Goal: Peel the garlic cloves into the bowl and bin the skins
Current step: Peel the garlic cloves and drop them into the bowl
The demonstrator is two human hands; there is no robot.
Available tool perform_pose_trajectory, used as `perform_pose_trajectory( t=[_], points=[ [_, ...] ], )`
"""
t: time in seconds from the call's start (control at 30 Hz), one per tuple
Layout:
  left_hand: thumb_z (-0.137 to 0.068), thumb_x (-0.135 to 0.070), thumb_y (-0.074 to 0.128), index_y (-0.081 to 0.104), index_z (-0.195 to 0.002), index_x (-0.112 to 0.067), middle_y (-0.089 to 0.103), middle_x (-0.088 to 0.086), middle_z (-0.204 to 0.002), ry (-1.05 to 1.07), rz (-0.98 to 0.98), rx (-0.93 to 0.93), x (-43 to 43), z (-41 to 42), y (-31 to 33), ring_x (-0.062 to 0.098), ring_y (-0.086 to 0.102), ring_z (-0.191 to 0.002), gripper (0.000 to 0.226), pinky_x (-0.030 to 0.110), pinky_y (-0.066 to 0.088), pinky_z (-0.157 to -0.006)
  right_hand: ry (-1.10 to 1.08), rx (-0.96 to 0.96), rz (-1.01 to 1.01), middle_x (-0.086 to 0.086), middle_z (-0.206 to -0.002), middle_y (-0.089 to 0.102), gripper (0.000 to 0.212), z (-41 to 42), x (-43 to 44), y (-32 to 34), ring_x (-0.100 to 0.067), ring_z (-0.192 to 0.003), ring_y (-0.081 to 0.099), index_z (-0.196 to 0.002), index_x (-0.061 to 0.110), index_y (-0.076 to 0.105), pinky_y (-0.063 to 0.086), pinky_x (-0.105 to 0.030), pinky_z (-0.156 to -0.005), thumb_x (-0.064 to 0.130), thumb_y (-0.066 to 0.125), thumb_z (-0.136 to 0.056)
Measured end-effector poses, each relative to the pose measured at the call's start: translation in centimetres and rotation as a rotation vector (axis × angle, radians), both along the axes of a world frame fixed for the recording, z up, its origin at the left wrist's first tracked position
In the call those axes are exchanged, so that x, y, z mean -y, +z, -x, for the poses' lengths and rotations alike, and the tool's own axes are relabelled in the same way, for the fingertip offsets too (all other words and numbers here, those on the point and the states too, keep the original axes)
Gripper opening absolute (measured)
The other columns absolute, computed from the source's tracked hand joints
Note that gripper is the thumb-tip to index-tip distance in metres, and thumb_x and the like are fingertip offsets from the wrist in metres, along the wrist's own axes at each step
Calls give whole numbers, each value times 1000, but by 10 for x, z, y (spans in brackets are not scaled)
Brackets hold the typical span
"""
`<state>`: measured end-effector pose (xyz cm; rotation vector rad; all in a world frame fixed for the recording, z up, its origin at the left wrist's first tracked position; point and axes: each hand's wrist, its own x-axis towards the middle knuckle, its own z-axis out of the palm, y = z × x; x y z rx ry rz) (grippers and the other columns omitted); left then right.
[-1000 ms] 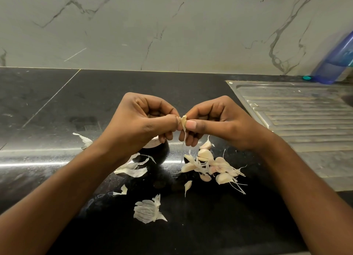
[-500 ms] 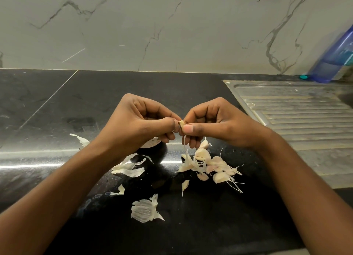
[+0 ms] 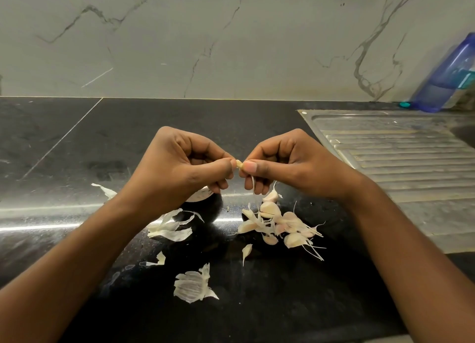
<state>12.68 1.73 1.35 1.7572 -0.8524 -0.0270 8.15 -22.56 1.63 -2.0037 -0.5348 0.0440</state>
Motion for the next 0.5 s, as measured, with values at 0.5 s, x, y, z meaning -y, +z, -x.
perform_pose_trajectory(
  t=[0.5],
  points=[
    [-91, 10, 69, 76, -86, 9, 71, 24, -71, -11, 110, -263, 1, 1, 0, 25, 65, -56, 8, 26, 57, -53, 50, 51, -27, -14, -96, 79, 16, 1, -3, 0, -23, -82, 77, -110, -5, 74, 62, -28, -75, 4, 63, -103]
  ],
)
